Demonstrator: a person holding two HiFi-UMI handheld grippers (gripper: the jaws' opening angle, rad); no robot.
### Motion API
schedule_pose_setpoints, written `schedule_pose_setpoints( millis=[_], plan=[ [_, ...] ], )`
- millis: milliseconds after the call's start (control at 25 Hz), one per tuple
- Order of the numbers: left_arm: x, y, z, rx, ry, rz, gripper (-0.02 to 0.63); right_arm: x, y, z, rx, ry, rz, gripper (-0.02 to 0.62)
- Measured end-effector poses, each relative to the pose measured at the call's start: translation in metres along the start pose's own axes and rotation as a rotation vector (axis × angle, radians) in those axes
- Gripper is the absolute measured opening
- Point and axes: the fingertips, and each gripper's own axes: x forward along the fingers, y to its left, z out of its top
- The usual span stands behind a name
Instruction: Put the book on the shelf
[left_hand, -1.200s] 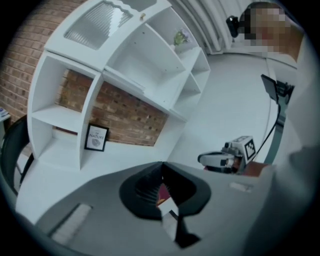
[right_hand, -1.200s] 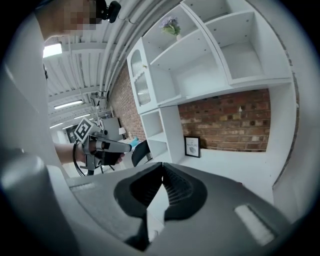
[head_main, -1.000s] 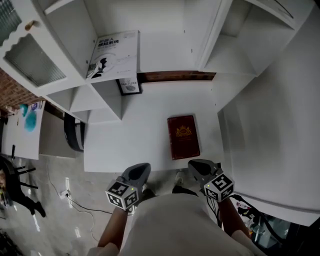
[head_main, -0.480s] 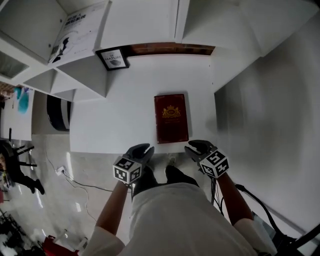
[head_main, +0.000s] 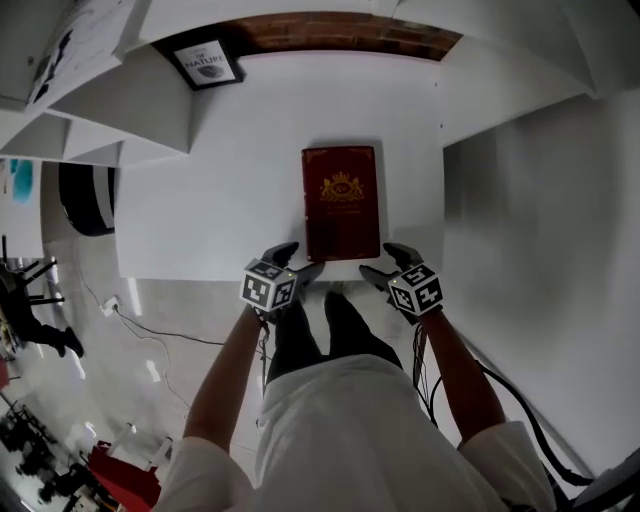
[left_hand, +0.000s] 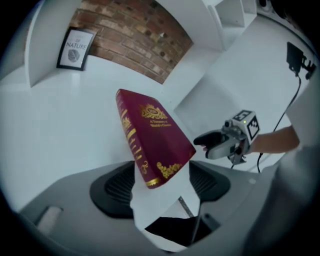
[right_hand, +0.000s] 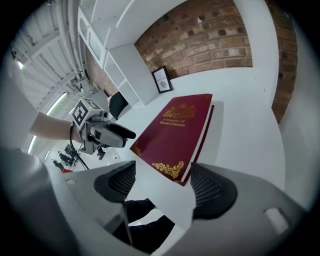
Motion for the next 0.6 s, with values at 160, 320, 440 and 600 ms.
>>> schedule_pose_setpoints(
  millis=[160, 320, 440, 600],
  plan=[
    [0.017, -0.003, -0.006, -0.006, 0.018, -0.045, 0.368, 0.023, 0.000, -0.012, -0.043, 0.043, 0.038, 0.370],
    [0.022, -0.003, -0.008, -0.007, 0.010, -0.058, 0.370, 0.028, -0.001, -0.014, -0.089, 0.045, 0.028, 0.371],
    [0.023, -0.001, -0.014, -0.027, -0.015, -0.070, 0.370, 0.029, 0.001, -0.015, -0.109, 0.042, 0.033, 0.371],
    [0.014, -0.002, -0.027, -0.041, -0.019, -0.041, 0.370, 0.028, 0.021, -0.031, -0.145, 0.071, 0.072, 0.371]
  ],
)
